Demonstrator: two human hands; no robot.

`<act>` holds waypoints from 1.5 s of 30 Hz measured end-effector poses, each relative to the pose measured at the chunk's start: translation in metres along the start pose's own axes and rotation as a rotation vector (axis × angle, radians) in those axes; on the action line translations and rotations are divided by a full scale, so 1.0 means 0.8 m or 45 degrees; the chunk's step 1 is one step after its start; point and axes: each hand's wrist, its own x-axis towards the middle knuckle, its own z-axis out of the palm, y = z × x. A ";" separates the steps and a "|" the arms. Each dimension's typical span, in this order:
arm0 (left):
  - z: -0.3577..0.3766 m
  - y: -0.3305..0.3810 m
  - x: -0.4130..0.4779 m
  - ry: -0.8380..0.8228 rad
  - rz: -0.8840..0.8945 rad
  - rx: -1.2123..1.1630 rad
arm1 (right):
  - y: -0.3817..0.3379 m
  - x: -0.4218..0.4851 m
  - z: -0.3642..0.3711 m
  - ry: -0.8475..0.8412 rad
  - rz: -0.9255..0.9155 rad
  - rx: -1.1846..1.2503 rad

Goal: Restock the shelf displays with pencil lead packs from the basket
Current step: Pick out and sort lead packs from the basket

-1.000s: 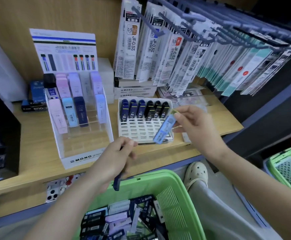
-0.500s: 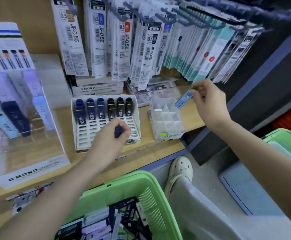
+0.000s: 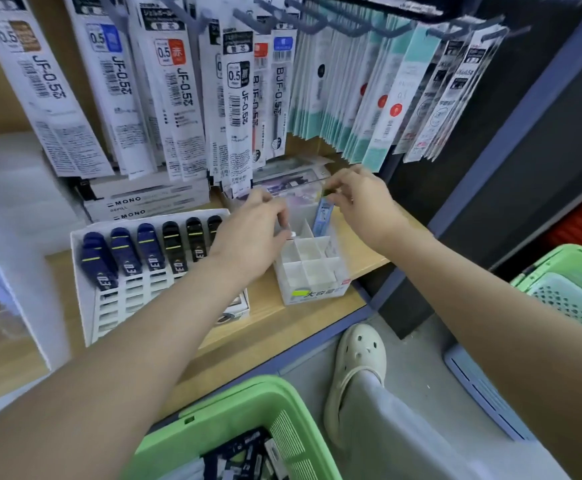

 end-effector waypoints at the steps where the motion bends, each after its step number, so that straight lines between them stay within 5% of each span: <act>1: 0.001 0.000 0.003 0.005 0.024 0.022 | 0.002 0.002 0.003 -0.009 0.001 0.007; 16: 0.001 0.000 0.014 -0.131 0.071 0.325 | 0.009 0.004 0.010 -0.180 0.003 0.060; 45: 0.002 -0.010 0.026 0.078 -0.035 0.109 | -0.002 0.016 0.017 -0.075 -0.122 0.081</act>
